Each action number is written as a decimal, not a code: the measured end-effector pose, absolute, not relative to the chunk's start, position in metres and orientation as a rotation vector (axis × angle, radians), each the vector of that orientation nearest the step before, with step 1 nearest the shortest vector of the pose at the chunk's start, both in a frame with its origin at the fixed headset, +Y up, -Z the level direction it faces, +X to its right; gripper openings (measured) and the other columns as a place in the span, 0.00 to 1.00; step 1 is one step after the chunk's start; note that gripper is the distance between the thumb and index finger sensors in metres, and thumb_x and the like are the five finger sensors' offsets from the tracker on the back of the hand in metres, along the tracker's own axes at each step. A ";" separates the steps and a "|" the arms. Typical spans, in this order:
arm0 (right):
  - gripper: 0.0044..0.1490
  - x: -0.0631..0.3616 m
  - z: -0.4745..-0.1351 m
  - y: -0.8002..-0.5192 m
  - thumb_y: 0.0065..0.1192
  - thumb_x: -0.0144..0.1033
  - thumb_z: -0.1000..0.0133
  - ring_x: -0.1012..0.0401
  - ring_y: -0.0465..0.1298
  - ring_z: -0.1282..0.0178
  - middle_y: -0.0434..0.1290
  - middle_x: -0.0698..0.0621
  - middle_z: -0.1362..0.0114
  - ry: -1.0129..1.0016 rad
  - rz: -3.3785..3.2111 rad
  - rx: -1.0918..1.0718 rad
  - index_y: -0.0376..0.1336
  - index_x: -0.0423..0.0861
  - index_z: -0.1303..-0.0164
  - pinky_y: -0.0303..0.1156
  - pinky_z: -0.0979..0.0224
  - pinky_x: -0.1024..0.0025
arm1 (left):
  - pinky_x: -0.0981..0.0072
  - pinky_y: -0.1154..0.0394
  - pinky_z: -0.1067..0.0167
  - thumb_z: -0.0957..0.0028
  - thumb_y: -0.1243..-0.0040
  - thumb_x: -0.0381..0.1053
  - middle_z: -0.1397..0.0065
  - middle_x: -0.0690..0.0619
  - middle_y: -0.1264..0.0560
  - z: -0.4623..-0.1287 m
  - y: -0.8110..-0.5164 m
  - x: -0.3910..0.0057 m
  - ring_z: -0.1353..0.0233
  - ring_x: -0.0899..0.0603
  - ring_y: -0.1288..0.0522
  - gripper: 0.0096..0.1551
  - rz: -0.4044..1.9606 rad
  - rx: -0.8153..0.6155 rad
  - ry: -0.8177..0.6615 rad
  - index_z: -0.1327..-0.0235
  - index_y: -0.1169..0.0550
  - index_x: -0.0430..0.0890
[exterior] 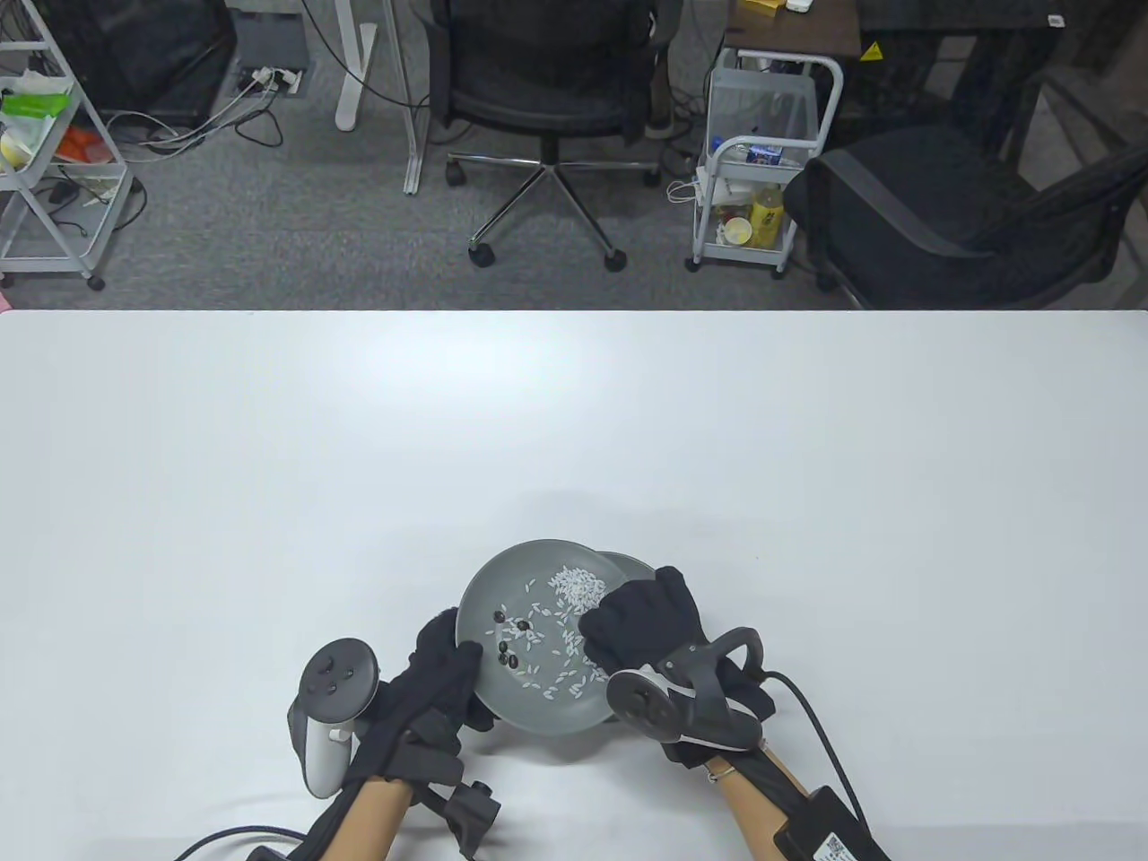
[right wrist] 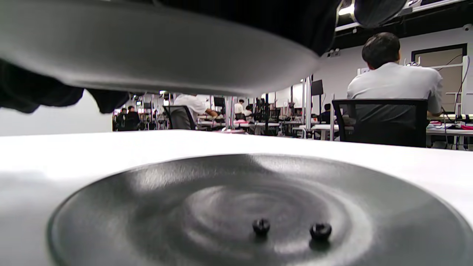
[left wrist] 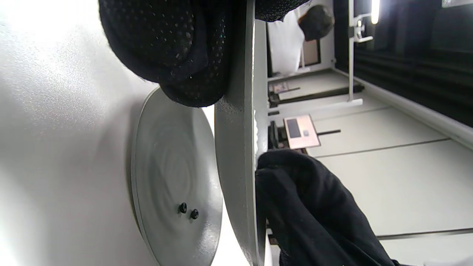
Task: Pick coffee beans with hand pinch into plate
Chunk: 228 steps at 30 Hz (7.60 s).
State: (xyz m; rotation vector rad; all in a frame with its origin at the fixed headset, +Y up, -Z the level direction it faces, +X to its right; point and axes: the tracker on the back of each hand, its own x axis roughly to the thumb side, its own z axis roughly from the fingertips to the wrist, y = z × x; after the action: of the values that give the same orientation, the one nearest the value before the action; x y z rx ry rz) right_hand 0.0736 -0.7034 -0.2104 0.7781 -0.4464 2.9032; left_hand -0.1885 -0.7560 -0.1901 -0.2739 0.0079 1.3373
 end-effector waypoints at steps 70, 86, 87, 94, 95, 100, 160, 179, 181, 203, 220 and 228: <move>0.22 0.012 -0.185 -0.710 0.57 0.53 0.32 0.50 0.66 0.20 0.68 0.54 0.25 -0.385 2.917 0.910 0.66 0.57 0.30 0.53 0.16 0.38 | 0.59 0.18 0.54 0.30 0.55 0.43 0.30 0.35 0.31 -0.190 -0.760 -0.180 0.48 0.42 0.19 0.33 1.326 -0.296 -0.017 0.21 0.50 0.32; 0.19 0.010 -0.185 -0.716 0.53 0.50 0.30 0.53 0.70 0.24 0.70 0.55 0.29 -0.412 2.913 0.937 0.65 0.56 0.33 0.56 0.17 0.40 | 0.58 0.18 0.54 0.30 0.54 0.43 0.30 0.35 0.31 -0.189 -0.760 -0.178 0.48 0.41 0.19 0.33 1.308 -0.297 -0.008 0.21 0.50 0.32; 0.19 0.011 -0.185 -0.716 0.53 0.50 0.30 0.52 0.70 0.24 0.70 0.55 0.29 -0.411 2.908 0.939 0.65 0.56 0.33 0.57 0.16 0.41 | 0.58 0.18 0.54 0.30 0.54 0.43 0.30 0.35 0.31 -0.189 -0.760 -0.178 0.48 0.41 0.19 0.33 1.309 -0.295 -0.007 0.21 0.50 0.32; 0.19 0.030 -0.192 -0.702 0.53 0.50 0.30 0.52 0.70 0.25 0.70 0.54 0.30 -0.473 2.847 0.861 0.65 0.56 0.33 0.60 0.17 0.44 | 0.58 0.19 0.53 0.30 0.55 0.43 0.29 0.36 0.31 -0.190 -0.761 -0.186 0.47 0.42 0.19 0.33 1.352 -0.281 0.031 0.21 0.50 0.33; 0.19 0.038 -0.195 -0.698 0.53 0.50 0.29 0.52 0.70 0.25 0.70 0.54 0.30 -0.500 2.831 0.828 0.65 0.56 0.33 0.60 0.18 0.44 | 0.58 0.19 0.53 0.30 0.55 0.43 0.29 0.35 0.32 -0.190 -0.761 -0.187 0.47 0.42 0.19 0.33 1.354 -0.278 0.039 0.21 0.50 0.33; 0.18 0.081 -0.211 -0.684 0.54 0.49 0.29 0.50 0.71 0.27 0.70 0.52 0.31 -0.549 2.807 0.568 0.66 0.54 0.33 0.61 0.20 0.43 | 0.58 0.19 0.53 0.30 0.55 0.43 0.29 0.36 0.32 -0.192 -0.763 -0.190 0.47 0.42 0.19 0.33 1.380 -0.286 0.065 0.21 0.50 0.33; 0.26 0.032 -0.198 -0.709 0.48 0.51 0.28 0.45 0.56 0.13 0.58 0.48 0.14 -0.271 2.862 0.849 0.55 0.65 0.18 0.48 0.15 0.38 | 0.58 0.18 0.53 0.30 0.54 0.43 0.29 0.36 0.31 -0.192 -0.762 -0.188 0.47 0.42 0.19 0.33 1.374 -0.294 0.053 0.21 0.50 0.33; 0.18 0.015 -0.184 -0.712 0.59 0.54 0.35 0.51 0.63 0.16 0.66 0.56 0.23 -0.401 2.905 0.984 0.66 0.64 0.36 0.52 0.15 0.39 | 0.58 0.18 0.54 0.30 0.54 0.43 0.29 0.35 0.31 -0.191 -0.762 -0.184 0.47 0.41 0.19 0.33 1.355 -0.292 0.024 0.21 0.50 0.33; 0.18 0.013 -0.183 -0.714 0.58 0.52 0.34 0.52 0.63 0.16 0.66 0.57 0.24 -0.372 2.913 1.000 0.66 0.62 0.35 0.52 0.14 0.40 | 0.58 0.18 0.54 0.30 0.54 0.43 0.29 0.35 0.31 -0.191 -0.763 -0.185 0.47 0.41 0.19 0.33 1.352 -0.299 0.035 0.21 0.50 0.33; 0.18 0.119 -0.245 -0.737 0.58 0.47 0.31 0.48 0.69 0.22 0.70 0.52 0.27 -0.229 3.061 0.381 0.68 0.54 0.34 0.57 0.19 0.39 | 0.56 0.19 0.52 0.30 0.54 0.43 0.28 0.36 0.32 -0.193 -0.764 -0.198 0.46 0.40 0.20 0.33 1.412 -0.270 0.112 0.20 0.50 0.34; 0.22 0.108 -0.240 -0.733 0.52 0.47 0.28 0.47 0.66 0.20 0.67 0.50 0.23 -0.278 3.050 0.428 0.64 0.54 0.27 0.55 0.18 0.39 | 0.57 0.19 0.52 0.30 0.54 0.43 0.29 0.36 0.32 -0.193 -0.764 -0.197 0.47 0.41 0.19 0.33 1.399 -0.274 0.083 0.20 0.50 0.34; 0.25 0.067 -0.212 -0.709 0.47 0.50 0.27 0.46 0.60 0.16 0.61 0.49 0.17 -0.381 2.859 0.716 0.57 0.59 0.19 0.50 0.16 0.38 | 0.57 0.19 0.53 0.30 0.54 0.43 0.29 0.35 0.31 -0.193 -0.767 -0.191 0.47 0.41 0.19 0.33 1.377 -0.308 0.054 0.21 0.50 0.33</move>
State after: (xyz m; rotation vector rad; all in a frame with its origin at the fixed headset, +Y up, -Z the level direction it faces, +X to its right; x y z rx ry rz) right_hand 0.0668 -0.7089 -0.2117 0.7161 -0.3806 2.8592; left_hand -0.1909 -0.7673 -0.1930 -0.3077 0.0539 1.3772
